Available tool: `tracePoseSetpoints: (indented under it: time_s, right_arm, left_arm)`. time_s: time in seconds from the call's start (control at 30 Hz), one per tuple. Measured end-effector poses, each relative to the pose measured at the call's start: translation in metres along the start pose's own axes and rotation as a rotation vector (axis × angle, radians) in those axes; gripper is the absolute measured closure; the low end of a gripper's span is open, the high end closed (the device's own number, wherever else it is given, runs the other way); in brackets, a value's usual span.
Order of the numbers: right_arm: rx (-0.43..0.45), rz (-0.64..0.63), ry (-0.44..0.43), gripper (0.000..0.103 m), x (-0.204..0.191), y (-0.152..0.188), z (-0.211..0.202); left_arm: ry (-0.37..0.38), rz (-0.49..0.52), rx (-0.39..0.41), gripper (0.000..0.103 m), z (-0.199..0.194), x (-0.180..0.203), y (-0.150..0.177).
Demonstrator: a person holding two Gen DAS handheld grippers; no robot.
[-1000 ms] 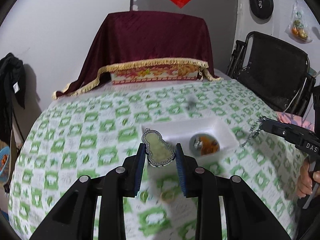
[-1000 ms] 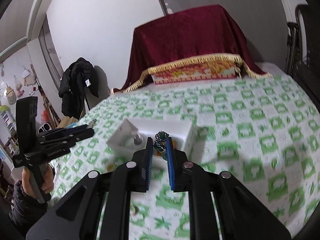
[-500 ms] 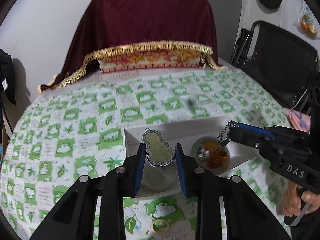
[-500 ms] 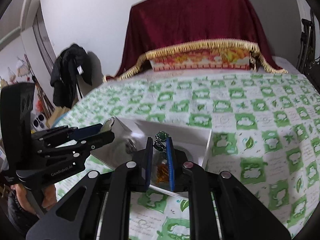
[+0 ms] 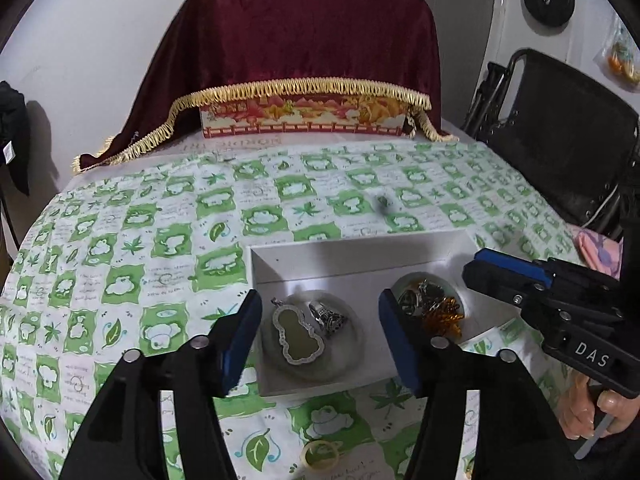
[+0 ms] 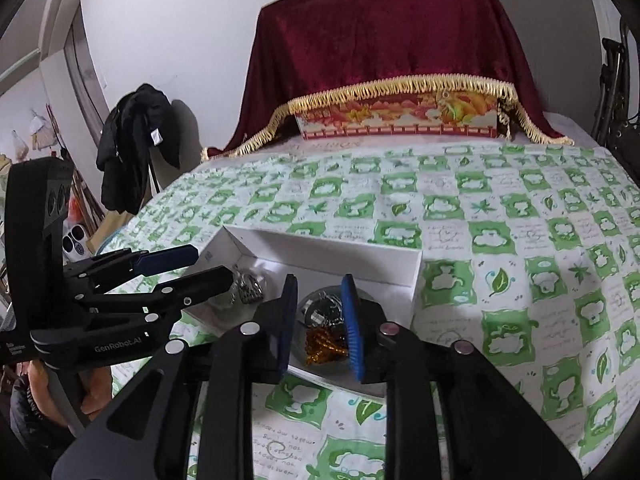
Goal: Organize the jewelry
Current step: 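Lower the pendant and bracelet into the box and open both tools, then withdraw both tools from the box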
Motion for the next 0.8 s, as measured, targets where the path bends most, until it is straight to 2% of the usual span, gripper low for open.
tracePoseSetpoints:
  time_s: [0.13,0.33,0.4,0.63,0.8]
  right_arm:
    - [0.040,-0.001,0.001,0.077,0.000,-0.004,-0.010]
    - [0.081,-0.014,0.019,0.061,0.000,-0.006,-0.019]
    - [0.104,-0.024,0.034,0.050,-0.001,-0.006,-0.024]
    - [0.209,-0.076,0.085,0.029,-0.008,-0.008,-0.042]
    - [0.269,-0.143,0.130,0.007,-0.019,-0.008,-0.055]
  left_arm:
    - [-0.014,-0.015,0.036,0.029,-0.010,-0.004,-0.005]
    - [-0.060,-0.011,0.078,0.021,-0.022,-0.011,-0.010]
    - [-0.070,-0.010,0.084,0.018,-0.024,-0.012,-0.010]
    - [-0.130,0.003,0.102,0.011,-0.034,-0.018,-0.005]
    - [-0.150,-0.019,0.102,0.004,-0.038,-0.023,0.003]
Point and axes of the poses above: each gripper's, at about its wrist camera, not at the fingertips, and z roughly the way its jaws point, x to its right, y to its underside, the point moved 4 cm from there along z, roughly the way its jaws point, and after that the axes turned 11 degrees about x, right-handed, at the moved point
